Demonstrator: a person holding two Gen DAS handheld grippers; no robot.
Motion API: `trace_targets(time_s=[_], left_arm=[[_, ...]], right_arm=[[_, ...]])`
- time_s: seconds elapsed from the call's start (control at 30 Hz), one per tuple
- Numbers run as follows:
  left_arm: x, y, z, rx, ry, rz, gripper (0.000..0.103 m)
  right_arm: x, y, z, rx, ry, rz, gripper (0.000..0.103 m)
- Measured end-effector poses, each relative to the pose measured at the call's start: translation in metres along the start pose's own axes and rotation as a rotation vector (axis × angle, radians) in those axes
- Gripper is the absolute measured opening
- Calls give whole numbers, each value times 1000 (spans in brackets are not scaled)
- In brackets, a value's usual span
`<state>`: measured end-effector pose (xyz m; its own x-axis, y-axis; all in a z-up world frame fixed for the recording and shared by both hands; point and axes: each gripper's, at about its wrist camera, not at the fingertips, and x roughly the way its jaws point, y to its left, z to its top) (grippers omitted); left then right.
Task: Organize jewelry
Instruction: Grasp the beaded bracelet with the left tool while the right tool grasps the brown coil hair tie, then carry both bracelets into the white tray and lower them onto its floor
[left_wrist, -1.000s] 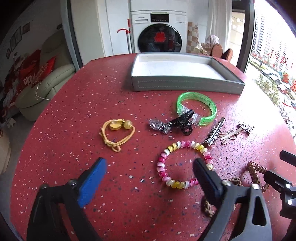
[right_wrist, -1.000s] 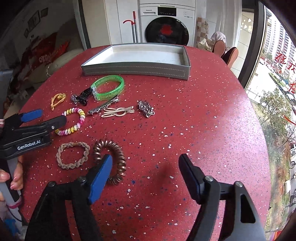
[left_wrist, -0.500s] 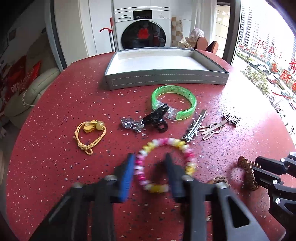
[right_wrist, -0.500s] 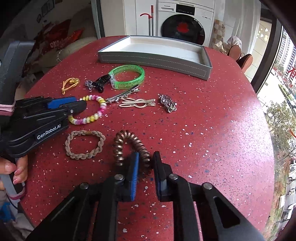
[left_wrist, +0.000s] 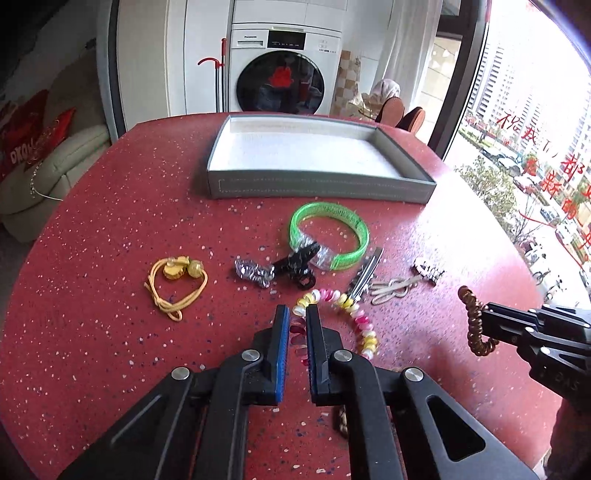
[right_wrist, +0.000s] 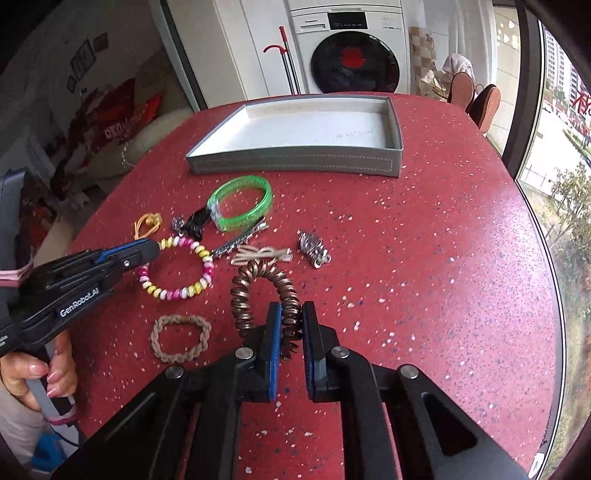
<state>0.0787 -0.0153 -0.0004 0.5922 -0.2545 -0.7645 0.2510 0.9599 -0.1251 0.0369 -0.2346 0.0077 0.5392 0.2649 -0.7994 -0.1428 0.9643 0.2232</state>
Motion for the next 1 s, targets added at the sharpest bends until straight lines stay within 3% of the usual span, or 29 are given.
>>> trace_targets(time_s=[0.27, 0.47, 0.53, 0.57, 0.63, 0.73, 0.87, 0.97, 1.0], left_arm=[[-15, 2, 19, -22, -38, -31, 27], [-3, -1, 3, 27, -14, 106, 27], [1, 1, -6, 24, 8, 118, 28], [2, 2, -9, 17, 20, 108, 31], [2, 4, -15, 8, 17, 107, 103], [-8, 3, -18, 26, -42, 137, 103], [4, 3, -13, 57, -11, 168, 103], [18, 5, -10, 63, 32, 136, 102], [24, 5, -10, 75, 60, 120, 94]], right_arm=[[-5, -6, 17, 12, -24, 21, 12], [0, -7, 9, 28, -1, 45, 12], [3, -8, 6, 35, 7, 50, 12], [4, -8, 5, 39, 9, 53, 12], [6, -8, 3, 47, 10, 60, 12], [8, -6, 2, 44, 9, 62, 12], [7, -5, 0, 42, 2, 62, 12], [6, -7, -1, 46, 2, 60, 12], [6, -7, -2, 47, 2, 59, 12]])
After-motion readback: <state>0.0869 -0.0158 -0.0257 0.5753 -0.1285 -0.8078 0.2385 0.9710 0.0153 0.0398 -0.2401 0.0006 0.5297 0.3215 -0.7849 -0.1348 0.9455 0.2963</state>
